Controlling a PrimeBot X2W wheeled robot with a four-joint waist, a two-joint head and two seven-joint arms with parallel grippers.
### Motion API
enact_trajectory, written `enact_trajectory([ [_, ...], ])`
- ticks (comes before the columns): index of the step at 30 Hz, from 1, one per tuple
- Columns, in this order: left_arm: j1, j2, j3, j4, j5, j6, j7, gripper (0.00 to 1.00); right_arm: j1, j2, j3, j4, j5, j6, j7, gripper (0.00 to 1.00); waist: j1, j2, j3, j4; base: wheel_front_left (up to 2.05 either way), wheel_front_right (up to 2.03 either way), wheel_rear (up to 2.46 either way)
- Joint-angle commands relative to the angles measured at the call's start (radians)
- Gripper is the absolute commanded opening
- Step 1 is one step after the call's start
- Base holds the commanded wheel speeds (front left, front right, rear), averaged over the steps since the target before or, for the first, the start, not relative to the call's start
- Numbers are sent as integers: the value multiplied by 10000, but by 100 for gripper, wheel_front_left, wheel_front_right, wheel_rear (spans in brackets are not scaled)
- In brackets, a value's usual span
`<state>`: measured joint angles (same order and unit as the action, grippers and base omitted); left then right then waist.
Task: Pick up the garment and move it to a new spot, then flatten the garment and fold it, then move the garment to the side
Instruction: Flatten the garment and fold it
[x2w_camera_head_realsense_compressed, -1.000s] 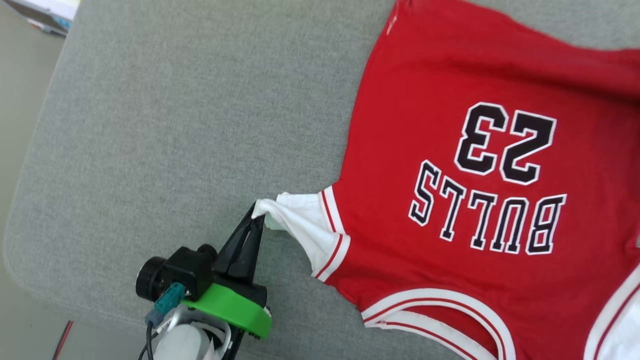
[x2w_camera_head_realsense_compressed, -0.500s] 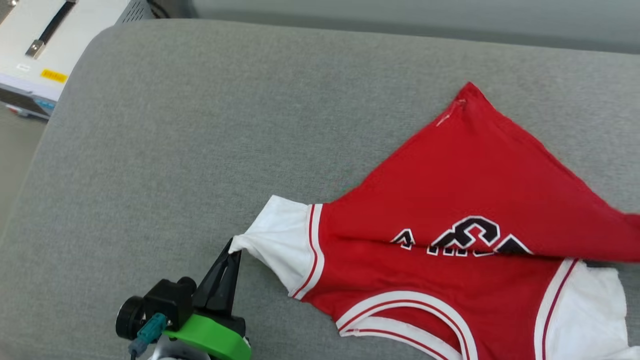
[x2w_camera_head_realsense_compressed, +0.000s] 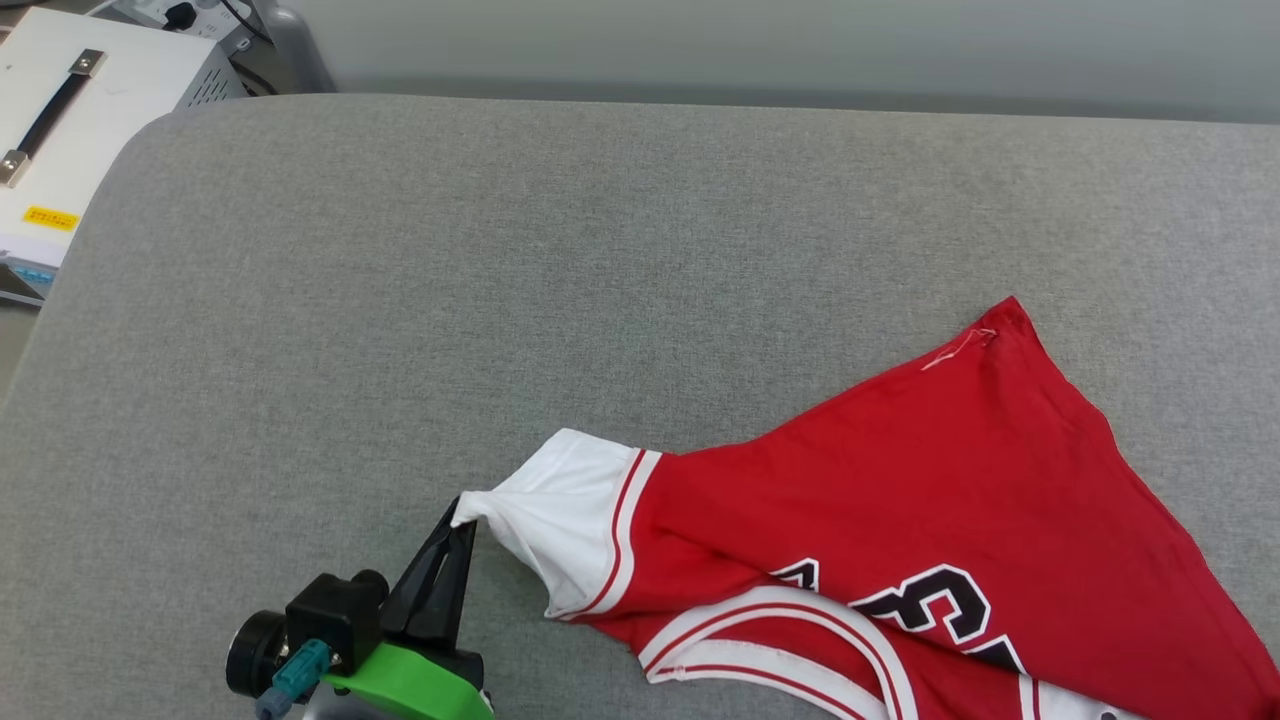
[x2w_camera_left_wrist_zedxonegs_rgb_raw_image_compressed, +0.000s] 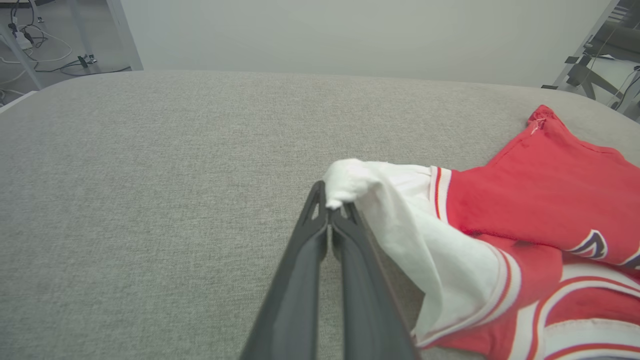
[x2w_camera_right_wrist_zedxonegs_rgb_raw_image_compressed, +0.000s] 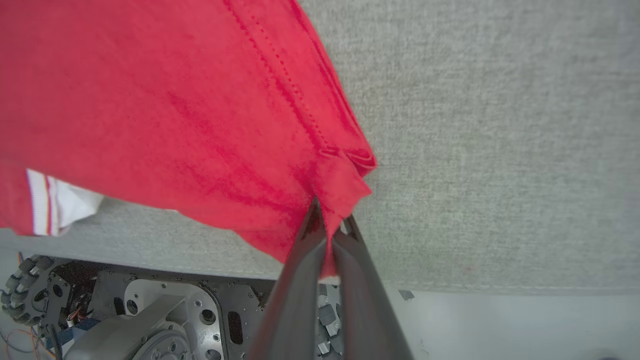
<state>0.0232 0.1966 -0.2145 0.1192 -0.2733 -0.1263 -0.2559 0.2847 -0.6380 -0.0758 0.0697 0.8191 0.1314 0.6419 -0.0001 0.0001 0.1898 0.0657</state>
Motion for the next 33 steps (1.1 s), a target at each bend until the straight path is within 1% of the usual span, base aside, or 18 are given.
enact_trajectory([
  [1, 34, 75, 56, 13, 45, 12, -59, 0, -130, 48, -168, -108, -143, -7, -117, 96, 1, -1, 1, -29, 0, 0, 0],
  [2, 30, 77, 62, 18, 43, 10, -59, 0, -245, 59, -301, -261, -237, -7, -178, 100, 1, -1, -3, -43, 0, 0, 0],
  [7, -11, 75, 33, 28, 58, 1, -59, 0, -931, -81, -792, -1264, -458, -7, -444, 100, 1, -1, -17, -11, 0, 0, 0],
  [11, -121, 60, -73, 12, 82, -8, -59, 0, -1740, -419, -934, -2186, -579, -7, -495, 100, 1, -1, 77, 155, 0, 0, 0],
  [14, -296, 49, -199, -5, 97, -16, -59, 0, -2604, -748, -731, -2671, -679, -7, -253, 100, 1, -1, 232, 343, 0, 0, 0],
  [17, -458, 10, -303, -52, 102, -22, -59, 0, -3582, -1047, -100, -2812, -806, -7, 227, 100, 1, -1, 425, 528, 0, 0, 0],
  [21, -681, -62, -426, -130, 107, -28, -59, 0, -5103, -1386, 1110, -2495, -1051, -7, 1238, 100, 1, -1, 733, 798, 0, 0, 0],
  [24, -861, -115, -512, -199, 123, -33, -59, 0, -6292, -1532, 2088, -1920, -1198, -7, 1990, 100, 1, -1, 993, 1002, 0, 0, 0],
  [26, -983, -156, -570, -245, 139, -35, -59, 0, -6989, -1485, 2612, -1402, -1234, -7, 2378, 100, 1, -1, 1151, 1132, 0, 0, 0],
  [30, -1154, -234, -707, -325, 174, -38, -59, 0, -8139, -1398, 3591, -323, -1509, -7, 2758, 100, 1, -1, 1397, 1351, 0, 0, 0],
  [33, -1270, -293, -873, -338, 194, -40, -59, 0, -8726, -1234, 4045, 577, -1548, -7, 2727, 100, 1, -1, 1566, 1511, 0, 0, 0],
])
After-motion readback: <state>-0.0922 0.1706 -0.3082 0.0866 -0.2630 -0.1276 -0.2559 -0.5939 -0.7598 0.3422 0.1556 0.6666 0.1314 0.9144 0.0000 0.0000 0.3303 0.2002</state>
